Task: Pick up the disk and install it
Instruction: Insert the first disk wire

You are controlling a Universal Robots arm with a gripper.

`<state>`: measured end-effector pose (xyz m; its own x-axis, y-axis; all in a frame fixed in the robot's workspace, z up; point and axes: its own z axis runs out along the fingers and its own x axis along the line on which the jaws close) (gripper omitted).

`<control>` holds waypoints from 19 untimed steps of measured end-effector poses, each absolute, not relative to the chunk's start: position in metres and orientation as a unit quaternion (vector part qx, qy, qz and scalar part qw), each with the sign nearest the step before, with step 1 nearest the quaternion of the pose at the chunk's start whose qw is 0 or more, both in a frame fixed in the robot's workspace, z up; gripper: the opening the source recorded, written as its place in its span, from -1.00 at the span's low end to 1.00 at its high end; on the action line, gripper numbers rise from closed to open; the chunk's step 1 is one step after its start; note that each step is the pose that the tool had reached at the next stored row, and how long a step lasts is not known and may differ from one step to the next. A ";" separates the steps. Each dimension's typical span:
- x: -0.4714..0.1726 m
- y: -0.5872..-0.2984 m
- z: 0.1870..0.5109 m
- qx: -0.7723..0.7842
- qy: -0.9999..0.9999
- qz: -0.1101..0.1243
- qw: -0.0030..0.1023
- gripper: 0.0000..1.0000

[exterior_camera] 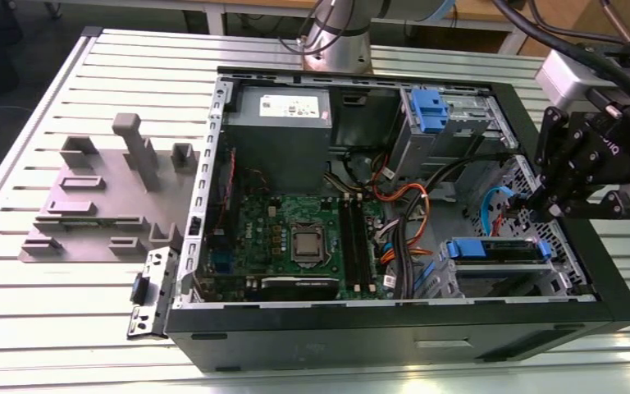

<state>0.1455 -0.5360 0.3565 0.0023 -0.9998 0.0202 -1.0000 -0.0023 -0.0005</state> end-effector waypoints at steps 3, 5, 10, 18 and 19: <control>0.145 -0.536 0.357 0.711 -0.703 0.008 0.007 -0.52; 0.145 -0.536 0.357 0.712 -0.702 0.008 0.008 -0.52; 0.145 -0.532 0.357 0.713 -0.701 0.011 0.010 -0.52; 0.146 -0.524 0.356 0.714 -0.699 0.018 0.017 -0.39; 0.146 -0.523 0.356 0.715 -0.699 0.019 0.019 -0.25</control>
<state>0.1460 -0.5234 0.3560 0.0218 -0.9983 0.0532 -0.9998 -0.0218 0.0001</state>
